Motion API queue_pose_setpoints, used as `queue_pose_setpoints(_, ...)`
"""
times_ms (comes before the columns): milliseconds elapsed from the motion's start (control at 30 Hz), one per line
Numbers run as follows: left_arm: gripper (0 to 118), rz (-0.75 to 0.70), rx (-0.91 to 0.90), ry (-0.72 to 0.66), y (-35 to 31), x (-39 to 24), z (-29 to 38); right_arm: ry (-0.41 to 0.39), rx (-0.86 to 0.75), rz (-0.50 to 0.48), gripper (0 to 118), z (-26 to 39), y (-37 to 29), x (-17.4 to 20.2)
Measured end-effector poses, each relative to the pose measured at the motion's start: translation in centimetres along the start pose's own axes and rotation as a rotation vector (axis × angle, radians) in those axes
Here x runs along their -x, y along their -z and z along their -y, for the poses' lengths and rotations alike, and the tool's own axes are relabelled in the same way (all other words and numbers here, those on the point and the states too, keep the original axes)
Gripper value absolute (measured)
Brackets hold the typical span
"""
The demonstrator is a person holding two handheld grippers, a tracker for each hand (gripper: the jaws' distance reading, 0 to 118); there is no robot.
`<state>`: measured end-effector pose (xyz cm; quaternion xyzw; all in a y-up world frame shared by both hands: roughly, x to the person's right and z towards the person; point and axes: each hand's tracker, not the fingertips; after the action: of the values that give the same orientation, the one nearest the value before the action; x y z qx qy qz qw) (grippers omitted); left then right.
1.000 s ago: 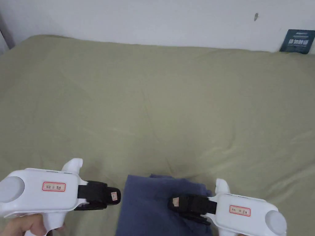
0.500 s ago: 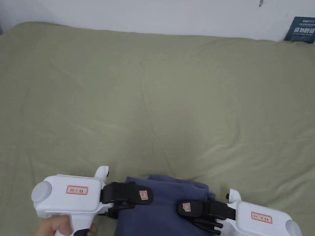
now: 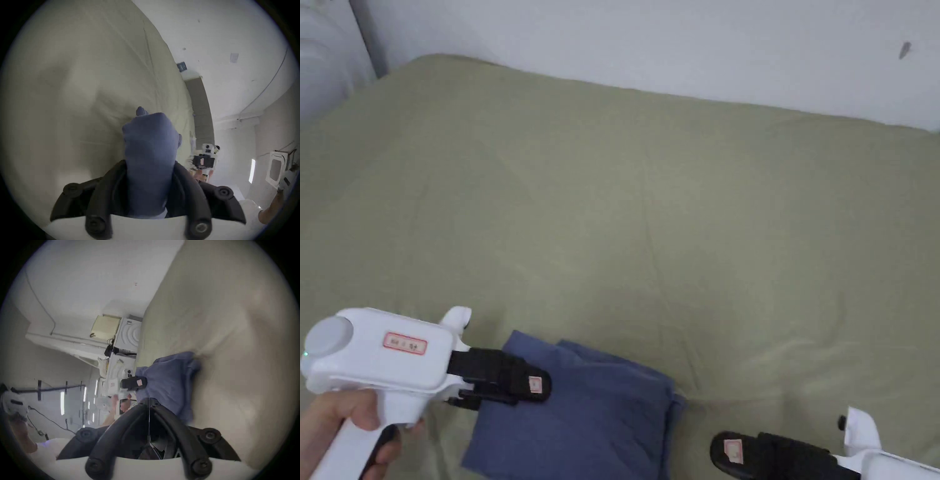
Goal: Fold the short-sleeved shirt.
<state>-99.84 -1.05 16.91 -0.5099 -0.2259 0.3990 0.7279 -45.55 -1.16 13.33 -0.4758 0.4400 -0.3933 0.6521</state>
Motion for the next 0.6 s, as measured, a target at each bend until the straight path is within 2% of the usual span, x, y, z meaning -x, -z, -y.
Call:
queue_pose_setpoints(200,31,-0.253,-0.111,-0.049,-15.1,4.9,-4.9,-0.053,-0.009,0.051,3,0.0,0.2,1.9)
queue_pose_setpoints(400,33,-0.329,-0.145,-0.097,-20.4,8.9,-9.4,-0.084,-0.035,0.072,3,-0.6,0.4,2.6)
queue_pose_setpoints(433,47,-0.334,-0.141,-0.091,-18.8,7.9,-8.0,-0.089,-0.038,0.075,3,-0.8,0.4,2.5)
queue_pose_setpoints(467,72,-0.353,-0.132,-0.08,-18.8,8.0,-8.0,-0.085,-0.044,0.076,3,-1.0,0.5,2.5)
queue_pose_setpoints(500,102,-0.362,-0.142,-0.052,-18.9,8.0,-8.1,-0.077,-0.05,0.072,3,-1.2,0.5,2.2)
queue_pose_setpoints(533,114,-0.384,-0.145,-0.027,-19.0,8.1,-8.2,-0.072,-0.056,0.069,3,-1.3,0.5,2.1)
queue_pose_setpoints(600,117,-0.462,-0.181,-0.004,-20.3,8.7,-9.4,-0.072,-0.065,0.074,3,-1.4,0.4,2.1)
